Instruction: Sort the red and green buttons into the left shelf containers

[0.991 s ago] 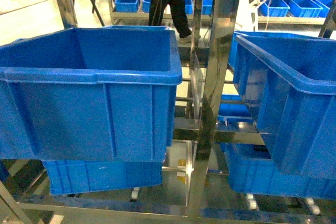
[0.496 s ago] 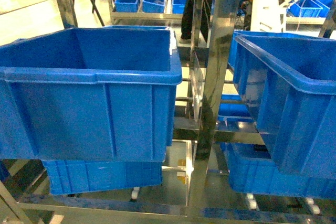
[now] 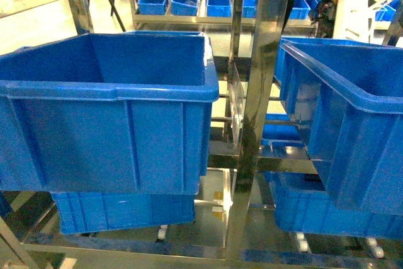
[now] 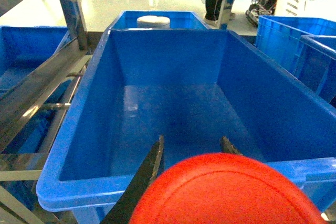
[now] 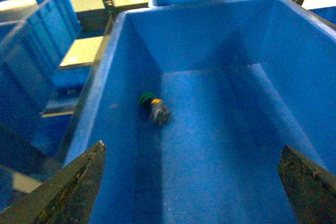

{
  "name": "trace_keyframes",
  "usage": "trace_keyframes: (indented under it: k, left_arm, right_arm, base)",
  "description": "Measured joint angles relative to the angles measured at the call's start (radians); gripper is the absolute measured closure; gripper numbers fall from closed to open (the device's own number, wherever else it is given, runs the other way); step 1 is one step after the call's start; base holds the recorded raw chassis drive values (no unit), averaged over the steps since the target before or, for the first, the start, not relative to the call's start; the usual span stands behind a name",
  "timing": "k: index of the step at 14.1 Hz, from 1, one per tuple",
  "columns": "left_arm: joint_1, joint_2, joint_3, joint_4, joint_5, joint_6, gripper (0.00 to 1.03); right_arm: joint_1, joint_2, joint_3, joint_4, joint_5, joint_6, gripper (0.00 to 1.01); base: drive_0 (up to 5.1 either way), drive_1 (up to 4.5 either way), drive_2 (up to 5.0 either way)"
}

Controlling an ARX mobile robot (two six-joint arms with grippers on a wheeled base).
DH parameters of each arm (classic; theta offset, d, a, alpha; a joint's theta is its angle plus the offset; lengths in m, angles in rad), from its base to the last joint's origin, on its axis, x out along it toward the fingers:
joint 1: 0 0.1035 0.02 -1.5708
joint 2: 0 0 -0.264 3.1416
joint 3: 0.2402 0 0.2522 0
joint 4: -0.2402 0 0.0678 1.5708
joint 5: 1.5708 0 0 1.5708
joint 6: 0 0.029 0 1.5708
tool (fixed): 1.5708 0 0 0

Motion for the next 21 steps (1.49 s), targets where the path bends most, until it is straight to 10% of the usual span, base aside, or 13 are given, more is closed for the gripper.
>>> trace_keyframes:
  k: [4,7,14,21]
  left_arm:
    - [0.0,0.0,0.0,0.0,0.0,0.0,0.77]
    - [-0.008,0.016,0.002,0.037,0.001,0.017,0.77]
    - [0.018,0.489,0.239,0.151,-0.006,0.211,0.77]
    - [-0.06,0.599,0.371,0.147,-0.044,0.223,0.77]
  right_arm:
    - [0.151,-0.445,-0.323,0.043,-0.039,-0.032,0.03]
    - [0.136,-0.453,-0.342,0.031,-0.04,-0.033,0.03]
    - [0.137,-0.453,-0.342,0.031,-0.041,-0.033,0.03]
    - [0.137,-0.453,-0.342,0.032,-0.041,-0.033,0.03]
  base:
    - [0.0,0.0,0.0]
    - [0.0,0.0,0.0]
    - [0.0,0.0,0.0]
    - [0.0,0.0,0.0]
